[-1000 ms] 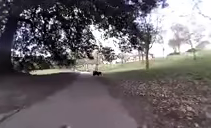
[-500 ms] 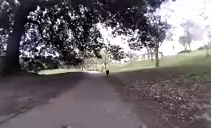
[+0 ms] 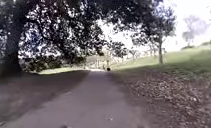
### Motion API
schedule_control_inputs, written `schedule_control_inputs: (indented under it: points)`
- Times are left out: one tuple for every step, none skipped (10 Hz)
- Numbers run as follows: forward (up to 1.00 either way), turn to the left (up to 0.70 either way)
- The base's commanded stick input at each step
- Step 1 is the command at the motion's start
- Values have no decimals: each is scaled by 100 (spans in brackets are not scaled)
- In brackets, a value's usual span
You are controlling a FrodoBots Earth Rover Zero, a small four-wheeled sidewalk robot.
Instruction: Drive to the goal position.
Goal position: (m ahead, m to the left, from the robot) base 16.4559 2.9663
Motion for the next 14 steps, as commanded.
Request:
schedule_control_inputs:
  points:
    - [70, 1]
    - [70, 1]
    - [70, 1]
    - [70, 1]
    - [70, 1]
    - [70, 1]
    - [70, -2]
    - [70, -13]
    - [70, -23]
    - [70, -30]
    - [70, -30]
    - [70, -18]
    - [70, -4]
    - [70, 1]
